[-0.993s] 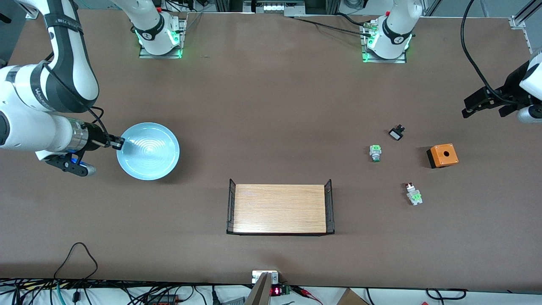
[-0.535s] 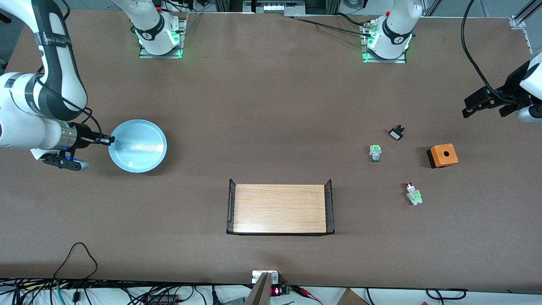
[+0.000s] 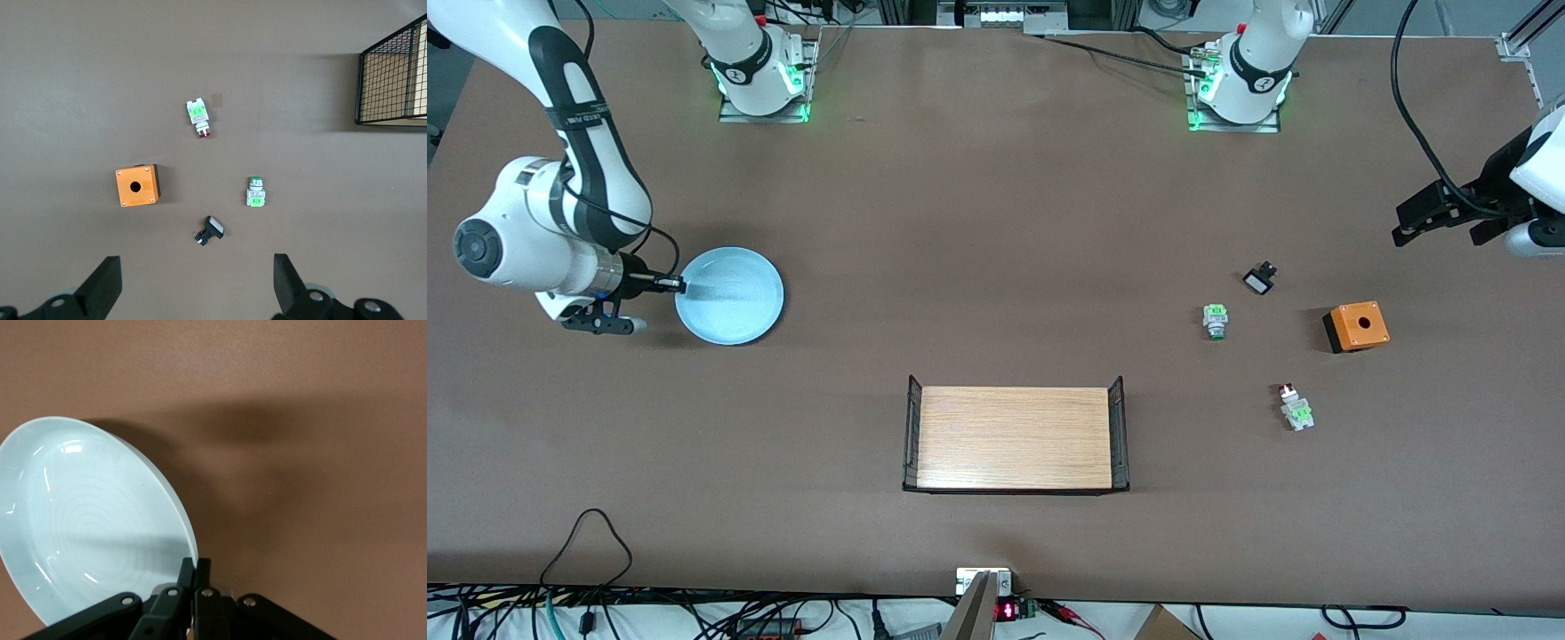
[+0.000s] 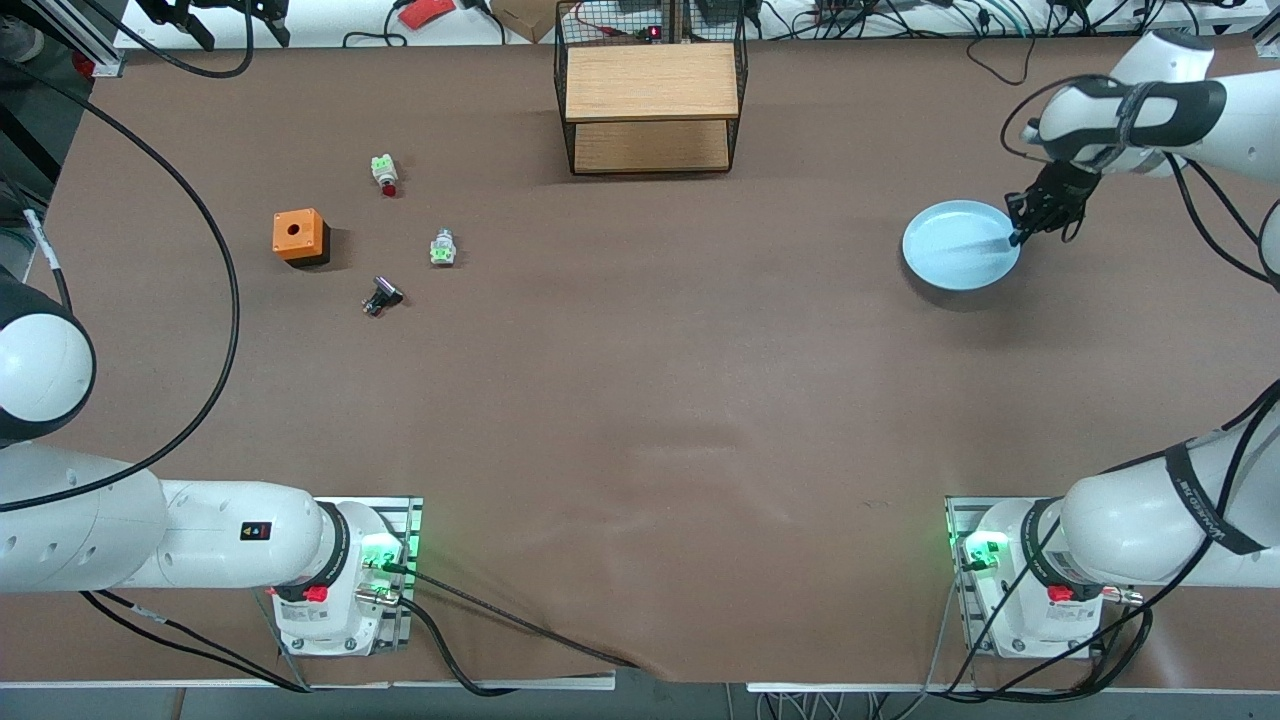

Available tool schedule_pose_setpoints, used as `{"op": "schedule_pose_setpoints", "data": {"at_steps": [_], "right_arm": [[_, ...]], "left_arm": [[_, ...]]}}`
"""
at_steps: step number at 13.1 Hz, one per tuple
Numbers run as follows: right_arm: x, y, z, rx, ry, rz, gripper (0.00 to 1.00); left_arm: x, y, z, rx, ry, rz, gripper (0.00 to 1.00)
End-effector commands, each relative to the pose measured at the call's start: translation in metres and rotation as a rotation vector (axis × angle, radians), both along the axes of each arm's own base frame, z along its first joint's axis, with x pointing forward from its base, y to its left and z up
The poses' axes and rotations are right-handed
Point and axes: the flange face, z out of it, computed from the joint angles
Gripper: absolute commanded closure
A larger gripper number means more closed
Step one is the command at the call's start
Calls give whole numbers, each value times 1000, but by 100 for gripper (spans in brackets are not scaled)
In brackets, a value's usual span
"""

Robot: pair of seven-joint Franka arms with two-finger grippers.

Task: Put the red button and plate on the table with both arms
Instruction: 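Lower the plate onto the table and open the right gripper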

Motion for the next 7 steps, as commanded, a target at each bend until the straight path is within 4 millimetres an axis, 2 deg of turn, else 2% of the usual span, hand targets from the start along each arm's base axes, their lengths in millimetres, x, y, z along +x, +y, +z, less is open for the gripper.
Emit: {"op": "schedule_pose_setpoints", "data": {"at_steps": [1, 4, 5, 6, 7], "right_arm": [[-1, 2, 10, 12, -83, 3, 100], [0, 6, 4, 42, -94, -28, 99], [0, 8, 3, 63, -94, -40, 79], [1, 12, 4, 78, -95, -71, 5], [2, 12, 11, 85, -100, -76, 0]], "left_arm": [[-6, 7, 4, 18, 1, -9, 0], [-6, 10, 5, 20, -2, -6, 0], [-6, 11, 6, 22, -4, -22, 0], [-6, 12, 6, 24, -4, -46, 0], [-7, 11, 4, 24, 2, -60, 0]]}}
